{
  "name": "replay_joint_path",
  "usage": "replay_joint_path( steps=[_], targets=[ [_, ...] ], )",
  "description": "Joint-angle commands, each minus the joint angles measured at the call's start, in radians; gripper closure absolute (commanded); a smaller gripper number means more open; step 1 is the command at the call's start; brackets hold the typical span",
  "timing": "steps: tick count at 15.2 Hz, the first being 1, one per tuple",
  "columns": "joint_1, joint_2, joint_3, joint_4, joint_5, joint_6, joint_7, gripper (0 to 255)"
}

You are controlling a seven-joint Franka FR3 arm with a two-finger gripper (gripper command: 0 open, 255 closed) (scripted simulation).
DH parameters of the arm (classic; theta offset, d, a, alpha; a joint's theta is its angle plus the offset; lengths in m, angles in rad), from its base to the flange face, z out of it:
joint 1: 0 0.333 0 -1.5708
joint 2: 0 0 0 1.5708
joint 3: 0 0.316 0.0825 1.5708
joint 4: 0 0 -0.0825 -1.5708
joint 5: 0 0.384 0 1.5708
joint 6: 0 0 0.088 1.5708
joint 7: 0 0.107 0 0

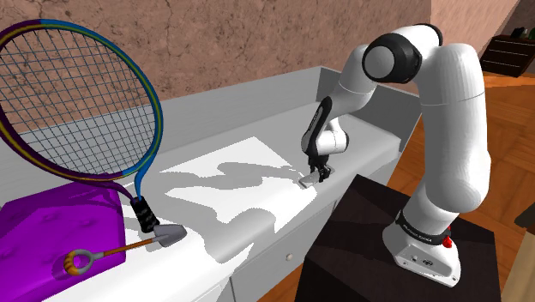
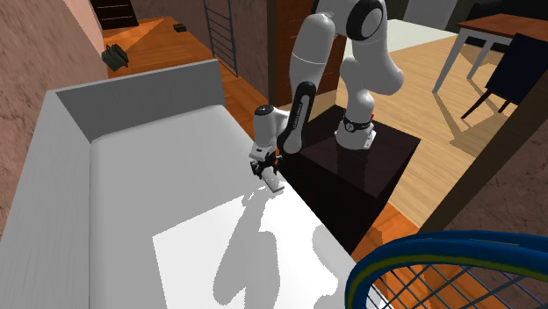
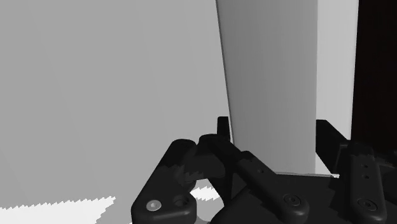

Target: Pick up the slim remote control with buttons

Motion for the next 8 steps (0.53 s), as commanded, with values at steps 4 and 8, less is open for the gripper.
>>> replay_joint_path(
  steps=[4, 8],
  targets=[
    [-0.001, 0.002, 0.001, 0.001, 0.001, 0.002, 0.000, 255],
    [0.044, -0.061, -0.053, -0.024, -0.039, -0.041, 0.033, 255]
  ],
)
